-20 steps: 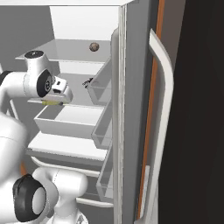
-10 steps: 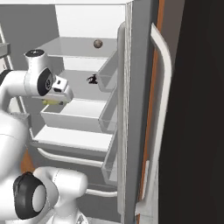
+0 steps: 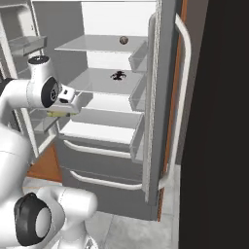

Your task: Pick the egg and butter from the fridge and place them by the bowl for mixing.

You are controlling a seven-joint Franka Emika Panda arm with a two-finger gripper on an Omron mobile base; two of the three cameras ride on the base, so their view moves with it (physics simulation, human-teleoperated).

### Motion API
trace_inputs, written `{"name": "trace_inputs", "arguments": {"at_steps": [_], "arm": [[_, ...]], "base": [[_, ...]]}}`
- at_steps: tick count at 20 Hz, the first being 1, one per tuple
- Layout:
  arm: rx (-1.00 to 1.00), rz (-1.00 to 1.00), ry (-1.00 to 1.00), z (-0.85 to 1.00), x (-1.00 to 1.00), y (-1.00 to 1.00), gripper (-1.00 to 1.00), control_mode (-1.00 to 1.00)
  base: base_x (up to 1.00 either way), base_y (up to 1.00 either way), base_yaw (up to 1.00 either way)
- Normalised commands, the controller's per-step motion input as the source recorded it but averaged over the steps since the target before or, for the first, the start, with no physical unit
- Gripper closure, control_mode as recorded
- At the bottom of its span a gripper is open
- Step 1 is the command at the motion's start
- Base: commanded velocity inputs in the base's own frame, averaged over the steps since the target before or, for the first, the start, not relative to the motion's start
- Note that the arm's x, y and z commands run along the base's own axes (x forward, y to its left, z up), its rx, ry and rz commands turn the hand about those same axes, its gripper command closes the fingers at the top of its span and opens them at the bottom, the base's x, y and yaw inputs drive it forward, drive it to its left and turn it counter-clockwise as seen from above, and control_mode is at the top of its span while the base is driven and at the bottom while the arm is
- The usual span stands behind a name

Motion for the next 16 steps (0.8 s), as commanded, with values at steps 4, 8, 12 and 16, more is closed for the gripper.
{"name": "trace_inputs", "arguments": {"at_steps": [4,8,12,16], "arm": [[0.00,0.00,0.00,0.00,0.00,0.00,1.00,1.00],[0.00,0.00,0.00,0.00,0.00,0.00,1.00,1.00],[0.00,0.00,0.00,0.00,0.00,0.00,1.00,1.00],[0.00,0.00,0.00,0.00,0.00,0.00,1.00,1.00]], "base": [[-0.61,-0.04,0.26],[-0.54,-0.06,0.63],[-0.43,-0.07,0.76],[-0.26,-0.01,0.79]]}}
